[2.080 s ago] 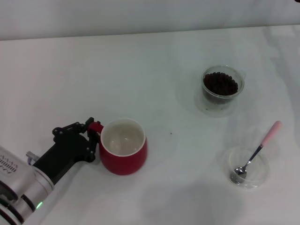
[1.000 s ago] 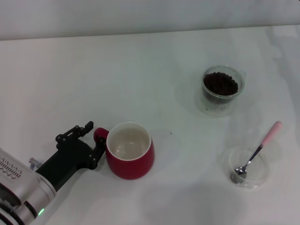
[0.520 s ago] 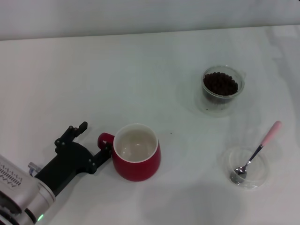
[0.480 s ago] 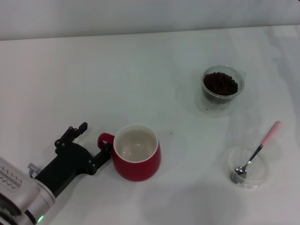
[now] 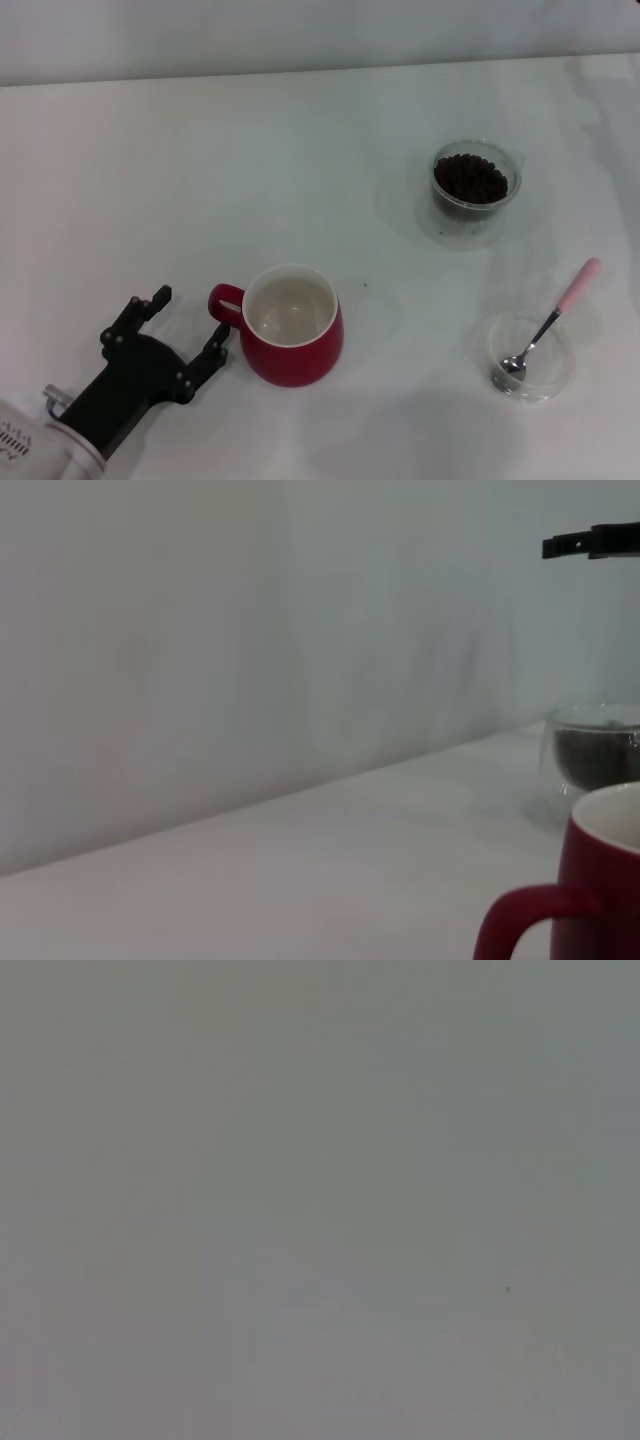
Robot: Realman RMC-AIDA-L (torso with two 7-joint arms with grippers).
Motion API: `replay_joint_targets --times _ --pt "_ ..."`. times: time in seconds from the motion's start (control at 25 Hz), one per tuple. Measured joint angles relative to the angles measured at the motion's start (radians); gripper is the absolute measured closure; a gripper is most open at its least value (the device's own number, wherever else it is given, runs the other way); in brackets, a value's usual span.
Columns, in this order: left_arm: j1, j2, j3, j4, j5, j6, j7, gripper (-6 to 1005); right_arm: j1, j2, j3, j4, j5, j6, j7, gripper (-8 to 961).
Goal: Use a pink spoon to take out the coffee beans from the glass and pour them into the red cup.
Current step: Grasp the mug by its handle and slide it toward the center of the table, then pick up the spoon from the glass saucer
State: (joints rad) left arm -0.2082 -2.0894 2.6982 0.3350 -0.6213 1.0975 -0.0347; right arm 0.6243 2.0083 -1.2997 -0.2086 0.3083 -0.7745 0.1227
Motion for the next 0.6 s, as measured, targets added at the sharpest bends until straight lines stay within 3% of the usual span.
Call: replay_joint_targets --times 0.2,0.24,0.36,0.6 --pt "0.023 0.001 0.000 0.003 -0.002 0.023 -0.001 186 0.001 0.001 -0.001 0.000 -0.001 0.000 0.003 115" --pt "0.057 0.003 -0.004 0.006 -0.008 0.081 -0.006 186 0.000 0.001 0.000 0.000 -0.001 0.000 0.013 115" --pt "0.079 0.004 -0.008 0.002 -0.017 0.124 -0.008 187 -0.009 -0.001 0.000 0.000 0.000 0.000 0.080 115" --pt "0.145 0.005 -0.009 -0.027 -0.144 0.264 -0.015 188 -0.047 -0.018 0.000 -0.003 -0.001 -0.019 0.222 116"
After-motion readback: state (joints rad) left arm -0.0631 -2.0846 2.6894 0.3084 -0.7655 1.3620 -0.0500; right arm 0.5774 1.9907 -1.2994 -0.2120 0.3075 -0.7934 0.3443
